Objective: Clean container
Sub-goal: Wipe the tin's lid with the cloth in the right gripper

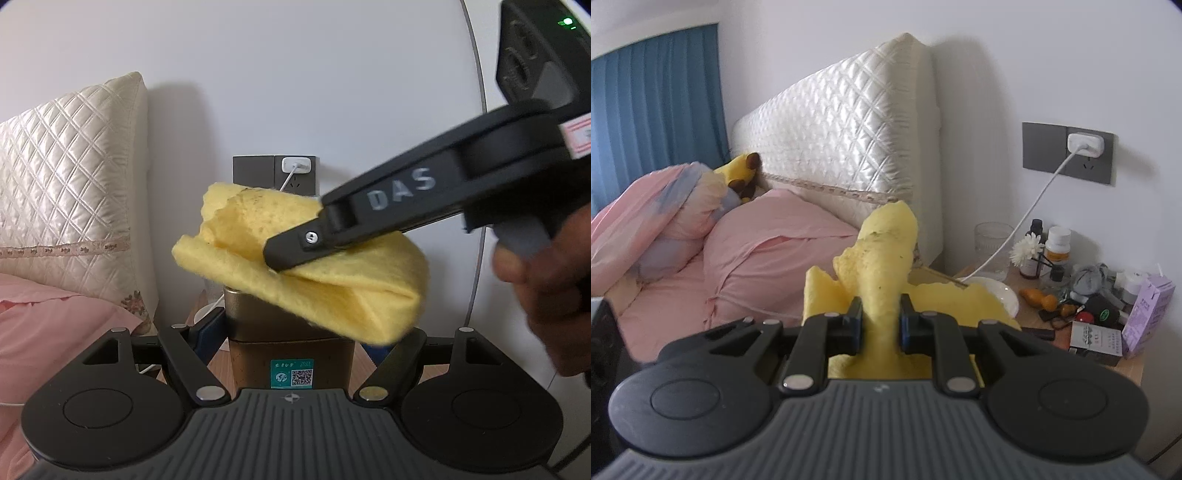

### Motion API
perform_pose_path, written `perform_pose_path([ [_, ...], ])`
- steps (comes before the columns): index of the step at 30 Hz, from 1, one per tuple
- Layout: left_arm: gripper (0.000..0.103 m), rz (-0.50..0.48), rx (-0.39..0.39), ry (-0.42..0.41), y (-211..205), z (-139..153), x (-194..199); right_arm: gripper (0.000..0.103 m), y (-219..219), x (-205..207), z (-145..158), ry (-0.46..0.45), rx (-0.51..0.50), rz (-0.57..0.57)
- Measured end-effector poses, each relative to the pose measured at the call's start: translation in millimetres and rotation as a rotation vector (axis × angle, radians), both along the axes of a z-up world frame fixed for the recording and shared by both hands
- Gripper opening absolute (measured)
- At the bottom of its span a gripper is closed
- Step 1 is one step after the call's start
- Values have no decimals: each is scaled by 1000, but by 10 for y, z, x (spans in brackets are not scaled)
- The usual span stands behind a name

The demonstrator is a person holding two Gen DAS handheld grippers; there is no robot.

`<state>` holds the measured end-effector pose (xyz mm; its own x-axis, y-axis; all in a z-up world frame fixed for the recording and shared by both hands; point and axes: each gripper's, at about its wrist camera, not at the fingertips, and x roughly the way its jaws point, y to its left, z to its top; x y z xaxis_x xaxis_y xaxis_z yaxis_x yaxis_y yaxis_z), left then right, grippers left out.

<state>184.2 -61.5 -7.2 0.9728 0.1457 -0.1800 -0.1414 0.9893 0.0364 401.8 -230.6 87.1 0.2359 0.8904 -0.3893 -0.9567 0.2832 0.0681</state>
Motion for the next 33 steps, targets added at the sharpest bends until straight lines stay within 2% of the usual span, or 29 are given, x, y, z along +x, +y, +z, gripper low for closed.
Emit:
perform_pose_path([
  [7, 79, 1, 6, -3, -6, -12, 19, 19, -100, 36, 21, -20, -17, 3],
  [13, 79, -1, 6, -4, 13, -19, 26, 22, 45, 97, -14, -6, 16, -4],
  [15, 79, 76, 17, -12, -218, 66, 525, 22, 64, 59, -24, -3, 22, 8],
  [19, 79, 75, 18, -12, -337, 70, 457, 22, 49, -5, -28, 6, 25, 42],
  [21, 79, 56, 3, -40, -410, 71, 416, 21, 1, -52, -12, 3, 15, 54],
  [24, 79, 4, -12, -50, -202, 87, 179, 19, -87, -48, 8, 3, 4, 50],
  [30, 78, 1, -16, -52, -277, 113, 109, 19, -96, 107, -19, 14, 36, 4],
  [33, 79, 1, -11, -48, -286, 112, 64, 19, 3, 126, -35, 16, 46, 15],
])
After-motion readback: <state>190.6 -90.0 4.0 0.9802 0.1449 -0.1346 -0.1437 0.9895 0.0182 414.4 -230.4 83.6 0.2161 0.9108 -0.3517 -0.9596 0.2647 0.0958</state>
